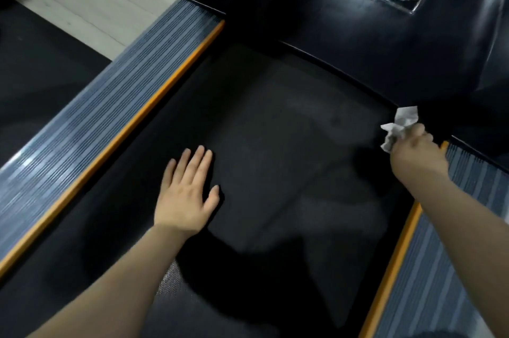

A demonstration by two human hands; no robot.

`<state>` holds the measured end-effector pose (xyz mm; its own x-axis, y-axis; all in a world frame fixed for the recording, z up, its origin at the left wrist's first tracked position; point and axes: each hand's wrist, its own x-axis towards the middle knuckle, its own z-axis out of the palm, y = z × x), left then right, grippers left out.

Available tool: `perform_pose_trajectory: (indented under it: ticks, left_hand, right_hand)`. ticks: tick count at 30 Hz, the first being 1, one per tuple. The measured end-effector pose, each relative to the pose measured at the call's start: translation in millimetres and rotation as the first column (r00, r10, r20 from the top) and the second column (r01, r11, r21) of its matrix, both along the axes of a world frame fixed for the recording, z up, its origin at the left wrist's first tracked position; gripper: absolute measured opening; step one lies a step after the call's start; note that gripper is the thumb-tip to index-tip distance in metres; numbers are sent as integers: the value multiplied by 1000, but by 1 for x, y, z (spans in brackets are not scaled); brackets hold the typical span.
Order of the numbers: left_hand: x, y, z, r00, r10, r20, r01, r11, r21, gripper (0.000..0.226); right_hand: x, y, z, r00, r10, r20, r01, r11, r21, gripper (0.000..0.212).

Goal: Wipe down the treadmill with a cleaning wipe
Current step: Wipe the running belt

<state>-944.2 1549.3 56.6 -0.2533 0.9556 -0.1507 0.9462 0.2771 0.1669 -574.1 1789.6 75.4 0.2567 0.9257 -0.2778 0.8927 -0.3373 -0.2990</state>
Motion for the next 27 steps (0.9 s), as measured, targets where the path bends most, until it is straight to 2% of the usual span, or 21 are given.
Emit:
perform_pose_trajectory:
  ticks: [1,2,3,6,8,10,12,14,15,18,20,22,25,27]
  left_hand:
    - [-3,-1,-2,1000,0,-7,0,1000,-11,69]
    - [-3,0,-4,1000,1,-9,-1,1000,-8,68]
    - [-2,0,-6,1000,-3,-9,3,1000,-9,68]
    - [-3,-1,-5,1000,-20,1,20,1000,-11,67]
    - [-6,0,-6,1000,-21,-9,21,1000,-14,68]
    - [-6,1,-7,1000,-23,-13,23,999,-36,69]
    - [-5,2,-8,1000,-18,-11,18,999,-46,70]
    - [-6,2,-7,1000,-14,-5,14,999,-49,70]
    - [-6,2,-7,1000,-14,-2,14,999,-46,70]
    - [-7,3,-8,1000,-20,-3,20,999,-46,70]
    - [-7,2,-8,1000,-22,-3,22,998,-56,71]
    - [-6,2,-7,1000,-25,-4,25,998,-62,71]
    - [-5,4,-6,1000,-21,-5,21,997,-69,70]
    - [-4,4,-4,1000,-25,-1,25,996,-84,70]
  right_hand:
    - [-8,3,3,998,-56,-35,57,998,37,35]
    - [-10,12,-3,996,-30,80,21,994,109,40]
    - [-20,22,-3,992,-55,117,44,994,101,45]
    - [-65,44,4,969,57,239,-80,993,89,42]
    - [-108,56,8,976,92,196,-120,983,136,35]
    - [-170,59,11,971,223,88,-236,953,189,36]
    - [-248,50,16,877,481,-6,-474,865,164,35]
    - [-317,33,13,705,706,-70,-693,706,145,33]
    - [-340,28,11,647,760,-61,-747,648,151,34]
    - [-343,36,4,608,792,-46,-781,608,146,32]
    - [-308,43,6,666,744,-63,-723,663,193,24]
    - [-250,49,4,786,613,-84,-583,779,230,11]
    - [-136,34,6,957,288,32,-289,940,182,22]
    - [-79,12,18,990,93,109,-109,981,158,24]
